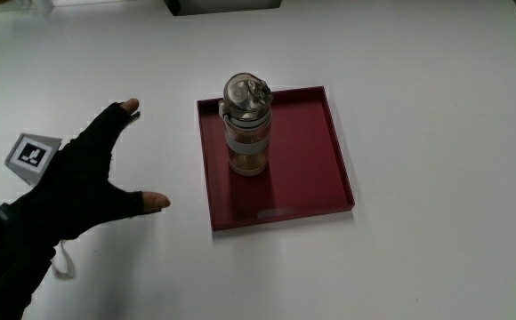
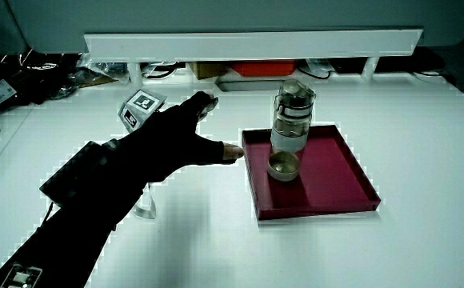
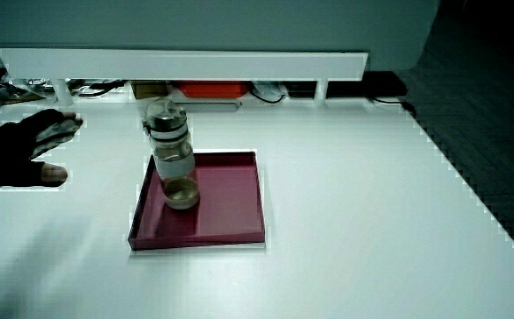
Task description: Pick bottle
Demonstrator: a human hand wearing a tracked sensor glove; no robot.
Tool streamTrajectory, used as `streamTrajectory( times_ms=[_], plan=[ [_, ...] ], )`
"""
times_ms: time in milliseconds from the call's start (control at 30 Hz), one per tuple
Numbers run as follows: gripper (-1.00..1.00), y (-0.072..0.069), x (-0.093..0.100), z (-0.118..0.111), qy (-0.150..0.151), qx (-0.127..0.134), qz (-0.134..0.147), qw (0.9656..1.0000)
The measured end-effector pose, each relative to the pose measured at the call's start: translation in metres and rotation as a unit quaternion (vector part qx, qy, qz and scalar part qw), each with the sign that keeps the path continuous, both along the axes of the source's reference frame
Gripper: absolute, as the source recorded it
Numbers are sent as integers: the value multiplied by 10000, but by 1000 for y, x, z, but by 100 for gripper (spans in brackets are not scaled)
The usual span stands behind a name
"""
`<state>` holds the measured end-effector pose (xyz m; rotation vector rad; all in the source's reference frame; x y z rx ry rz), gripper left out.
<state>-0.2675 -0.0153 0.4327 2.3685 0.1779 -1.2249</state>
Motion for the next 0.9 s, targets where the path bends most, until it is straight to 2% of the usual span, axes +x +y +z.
streamTrajectory(
  times_ms=[33, 67, 100, 133, 200, 233, 267, 367, 400, 467, 533, 600, 633, 667, 767, 800, 833, 900],
  plan=[
    [0, -2, 1, 3, -18, 42, 27, 10000],
    [0, -4, 4, 3, 113, 24, -7, 9999],
    [0, -5, 3, 6, 76, 40, -39, 10000],
    [0, -7, 3, 8, 14, -2, -101, 9999],
    [0, -11, 7, 11, 176, -87, -212, 9996],
    [0, -12, 7, 13, 85, -205, -324, 9992],
    [0, -14, 7, 17, 139, -121, -306, 9994],
    [0, -18, 12, 24, 242, -225, -426, 9985],
    [0, -19, 13, 26, 98, -336, -499, 9981],
    [0, -22, 19, 32, 467, -235, -450, 9976],
    [0, -24, 24, 37, 375, -291, -462, 9978],
    [0, -25, 32, 42, 560, -404, -457, 9966],
    [0, -27, 36, 48, 939, -280, -381, 9945],
    [0, -26, 39, 50, 799, -420, -367, 9952],
    [0, -27, 52, 53, 428, -559, -390, 9968],
    [0, -28, 53, 59, 408, -486, -333, 9974],
    [0, -27, 58, 58, 394, -622, -389, 9965],
    [0, -28, 64, 63, 409, -626, -404, 9964]
  ],
)
